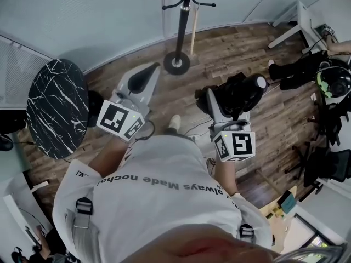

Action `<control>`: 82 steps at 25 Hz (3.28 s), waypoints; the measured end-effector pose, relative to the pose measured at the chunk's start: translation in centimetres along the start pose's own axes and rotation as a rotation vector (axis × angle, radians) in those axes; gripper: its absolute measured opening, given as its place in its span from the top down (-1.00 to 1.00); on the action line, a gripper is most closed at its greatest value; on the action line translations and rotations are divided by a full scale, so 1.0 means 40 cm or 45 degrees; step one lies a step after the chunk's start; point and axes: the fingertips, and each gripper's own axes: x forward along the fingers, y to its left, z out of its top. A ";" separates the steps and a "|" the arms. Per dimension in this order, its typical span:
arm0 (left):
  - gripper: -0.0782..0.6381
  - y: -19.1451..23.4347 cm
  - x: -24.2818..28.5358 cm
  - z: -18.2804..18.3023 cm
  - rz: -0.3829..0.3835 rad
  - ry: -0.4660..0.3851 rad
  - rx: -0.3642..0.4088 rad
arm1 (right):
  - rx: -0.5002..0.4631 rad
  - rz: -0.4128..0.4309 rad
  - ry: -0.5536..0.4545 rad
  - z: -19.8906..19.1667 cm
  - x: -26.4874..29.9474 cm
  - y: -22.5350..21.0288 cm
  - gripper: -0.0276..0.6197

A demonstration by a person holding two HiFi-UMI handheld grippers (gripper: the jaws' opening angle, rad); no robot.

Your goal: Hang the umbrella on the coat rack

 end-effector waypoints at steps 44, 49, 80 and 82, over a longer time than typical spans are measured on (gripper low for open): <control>0.77 0.639 0.607 0.088 -0.029 -0.071 -0.004 | -0.169 -0.110 0.082 0.173 0.881 -0.348 0.11; 0.77 0.637 0.642 0.098 0.004 -0.072 0.005 | -0.224 -0.148 0.125 0.180 0.924 -0.410 0.11; 0.78 0.663 0.623 0.043 0.090 -0.015 -0.009 | -0.353 -0.251 0.370 0.041 1.106 -0.487 0.11; 0.77 0.665 0.620 0.042 0.094 -0.015 -0.008 | -0.347 -0.237 0.380 0.043 1.132 -0.485 0.11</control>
